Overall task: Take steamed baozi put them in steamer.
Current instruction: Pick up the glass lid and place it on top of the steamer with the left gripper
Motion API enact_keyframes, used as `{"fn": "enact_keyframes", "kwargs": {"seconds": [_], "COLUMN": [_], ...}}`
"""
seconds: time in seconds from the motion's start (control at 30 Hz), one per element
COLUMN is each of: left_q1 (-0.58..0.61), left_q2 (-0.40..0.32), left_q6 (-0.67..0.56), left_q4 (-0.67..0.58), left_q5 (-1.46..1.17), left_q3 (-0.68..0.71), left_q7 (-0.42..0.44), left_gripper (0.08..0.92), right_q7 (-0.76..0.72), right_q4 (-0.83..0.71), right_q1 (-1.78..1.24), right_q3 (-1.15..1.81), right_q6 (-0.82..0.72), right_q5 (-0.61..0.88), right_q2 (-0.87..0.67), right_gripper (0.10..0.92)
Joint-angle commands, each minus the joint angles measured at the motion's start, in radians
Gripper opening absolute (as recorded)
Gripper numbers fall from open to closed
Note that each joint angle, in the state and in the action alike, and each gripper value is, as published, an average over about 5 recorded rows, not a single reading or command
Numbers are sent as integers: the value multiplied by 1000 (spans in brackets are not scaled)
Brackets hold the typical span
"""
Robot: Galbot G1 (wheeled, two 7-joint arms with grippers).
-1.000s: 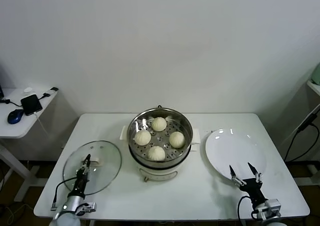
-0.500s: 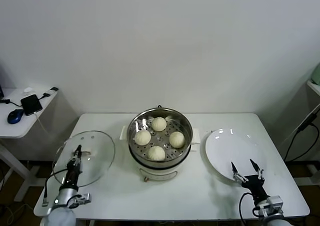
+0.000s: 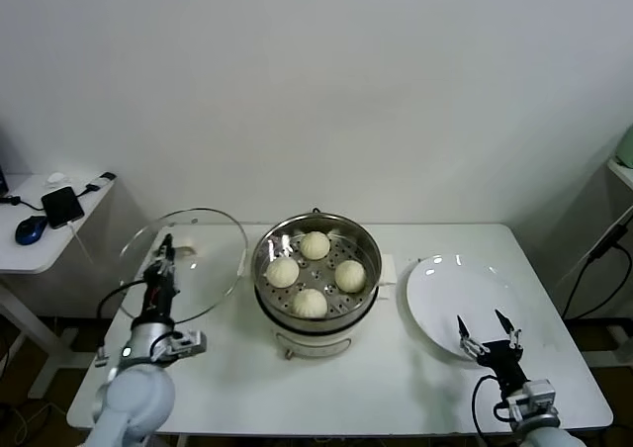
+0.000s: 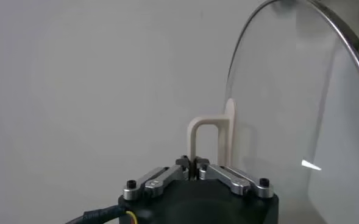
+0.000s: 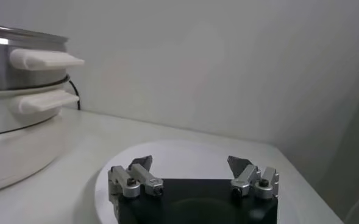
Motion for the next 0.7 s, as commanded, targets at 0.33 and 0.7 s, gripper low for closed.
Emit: {"fn": "enact_keyframes", "kwargs": {"seconds": [0.33, 0.7], "left_q1": [-312, -347], "left_q2": [-256, -372], "left_q6": [350, 350], "left_q4": [-50, 69], "left_q5": [416, 407], "left_q3": [580, 638], "left_q7": [416, 379], "left_gripper": [138, 138], "right_q7": [-32, -42], "right_q4": [-7, -36], "right_q1": [-7, -6], "right_q3": [3, 2], "right_q6": [29, 55], "right_q5": [-50, -51], "right_q2": [1, 23], "right_gripper": [823, 823]}}
